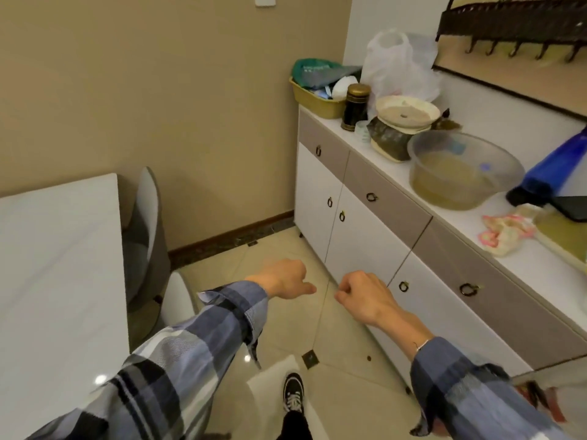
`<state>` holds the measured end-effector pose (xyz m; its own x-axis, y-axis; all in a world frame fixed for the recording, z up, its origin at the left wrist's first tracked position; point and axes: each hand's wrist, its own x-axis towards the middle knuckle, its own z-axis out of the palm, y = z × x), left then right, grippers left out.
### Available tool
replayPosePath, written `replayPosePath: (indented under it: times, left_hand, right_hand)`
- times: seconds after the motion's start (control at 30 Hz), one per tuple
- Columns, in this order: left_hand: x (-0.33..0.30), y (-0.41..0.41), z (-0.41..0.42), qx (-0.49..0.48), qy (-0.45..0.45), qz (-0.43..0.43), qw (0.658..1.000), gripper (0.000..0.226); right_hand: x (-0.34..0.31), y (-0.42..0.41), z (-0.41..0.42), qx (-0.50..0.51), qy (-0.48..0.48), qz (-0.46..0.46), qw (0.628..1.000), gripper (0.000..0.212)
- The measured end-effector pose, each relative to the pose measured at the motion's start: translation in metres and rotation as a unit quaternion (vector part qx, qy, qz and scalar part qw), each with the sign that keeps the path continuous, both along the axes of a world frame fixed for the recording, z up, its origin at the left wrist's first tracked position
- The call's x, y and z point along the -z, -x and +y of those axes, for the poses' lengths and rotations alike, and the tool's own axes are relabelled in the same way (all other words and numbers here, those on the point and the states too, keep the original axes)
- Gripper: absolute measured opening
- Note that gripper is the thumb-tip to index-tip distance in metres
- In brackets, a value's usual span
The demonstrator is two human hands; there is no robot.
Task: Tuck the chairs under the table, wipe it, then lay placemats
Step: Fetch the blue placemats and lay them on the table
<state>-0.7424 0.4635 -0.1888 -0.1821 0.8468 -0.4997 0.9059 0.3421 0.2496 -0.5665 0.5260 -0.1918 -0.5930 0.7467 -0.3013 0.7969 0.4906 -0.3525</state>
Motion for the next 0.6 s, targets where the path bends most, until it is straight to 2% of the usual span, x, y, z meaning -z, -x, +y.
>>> replayPosePath:
  times: [0.23,0.33,0.5,0.6]
  left_hand:
    - [-0.018,0.08,0.126,-0.038,-0.033,-0.029,0.998,0.052]
    - [-0.026,0.124,0.178,-0.071,-0.049,-0.022,0.996,0.054]
    - [-0.028,0.182,0.25,-0.102,-0.073,-0.012,0.992,0.04]
    - [-0.03,0.211,0.291,-0.125,-0.082,-0.006,0.989,0.04]
  right_hand:
    - [-0.01,0.095,0.13,-0.03,0.005,-0.018,0.999,0.019]
    - [-0.02,0.139,0.189,-0.02,-0.008,0.003,1.0,0.017]
    - [-0.036,0.204,0.274,-0.023,-0.025,0.028,0.999,0.015]
    - [-0.043,0.241,0.331,-0.022,-0.04,0.05,0.998,0.018]
